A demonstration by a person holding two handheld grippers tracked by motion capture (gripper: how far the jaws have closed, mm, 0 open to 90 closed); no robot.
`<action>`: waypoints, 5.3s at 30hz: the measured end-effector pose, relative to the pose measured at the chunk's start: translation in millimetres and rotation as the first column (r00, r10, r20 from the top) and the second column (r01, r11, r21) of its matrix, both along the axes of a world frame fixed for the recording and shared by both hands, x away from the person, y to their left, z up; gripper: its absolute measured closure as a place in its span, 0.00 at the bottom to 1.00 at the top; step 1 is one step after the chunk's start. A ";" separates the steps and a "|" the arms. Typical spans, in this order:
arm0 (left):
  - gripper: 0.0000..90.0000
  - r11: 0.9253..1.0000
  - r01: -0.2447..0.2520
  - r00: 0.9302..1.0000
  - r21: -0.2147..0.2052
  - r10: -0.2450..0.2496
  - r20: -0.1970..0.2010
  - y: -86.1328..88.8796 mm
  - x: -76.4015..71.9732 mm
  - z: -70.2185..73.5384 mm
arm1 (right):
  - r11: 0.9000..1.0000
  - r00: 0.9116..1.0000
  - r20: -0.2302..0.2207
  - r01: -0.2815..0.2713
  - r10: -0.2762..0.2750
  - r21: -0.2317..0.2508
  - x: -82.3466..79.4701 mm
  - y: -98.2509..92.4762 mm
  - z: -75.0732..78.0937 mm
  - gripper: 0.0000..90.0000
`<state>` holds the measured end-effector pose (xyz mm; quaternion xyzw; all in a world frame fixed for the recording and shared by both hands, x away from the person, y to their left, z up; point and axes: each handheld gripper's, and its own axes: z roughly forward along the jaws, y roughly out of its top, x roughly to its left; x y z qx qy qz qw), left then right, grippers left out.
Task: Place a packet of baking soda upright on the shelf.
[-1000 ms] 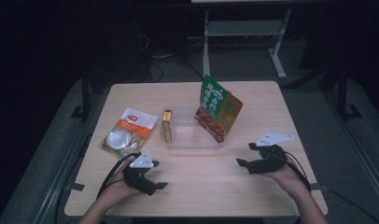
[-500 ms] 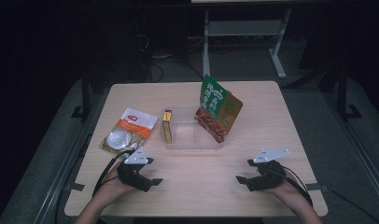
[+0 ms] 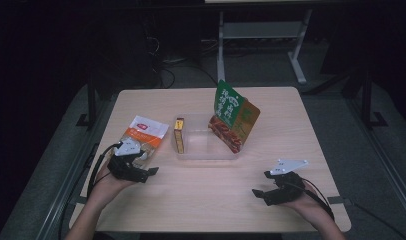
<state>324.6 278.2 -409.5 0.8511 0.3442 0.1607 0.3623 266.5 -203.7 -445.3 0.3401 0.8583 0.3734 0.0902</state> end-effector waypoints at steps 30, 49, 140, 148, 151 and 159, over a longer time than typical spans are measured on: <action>0.25 0.939 -0.345 0.929 -0.001 0.341 -0.143 84.8 106.5 -37.6 | 0.999 1.000 -0.001 -0.026 0.026 -0.035 1.2 1.8 -4.0 0.24; 0.60 0.955 -0.276 0.944 -0.109 0.248 -0.217 86.3 104.3 -51.5 | 0.998 0.999 -0.004 -0.041 0.041 -0.041 -1.1 3.6 -2.6 0.25; 1.00 0.857 0.276 0.961 -0.436 -0.262 0.092 -74.1 -17.5 55.6 | 0.940 0.988 0.077 -0.148 0.130 0.307 13.2 40.5 41.9 0.27; 1.00 0.833 0.303 0.952 -0.463 -0.291 0.099 -94.7 -18.1 51.2 | 0.891 0.982 0.099 -0.186 0.159 0.415 25.4 57.5 51.8 0.40; 1.00 0.826 0.301 0.951 -0.476 -0.294 0.092 -96.5 -19.1 48.4 | 0.876 0.979 0.098 -0.203 0.177 0.438 28.6 61.3 51.0 0.55; 1.00 0.817 0.293 0.954 -0.497 -0.286 0.092 -97.0 -18.6 42.4 | 0.851 0.978 0.078 -0.209 0.195 0.481 30.2 60.1 49.2 0.89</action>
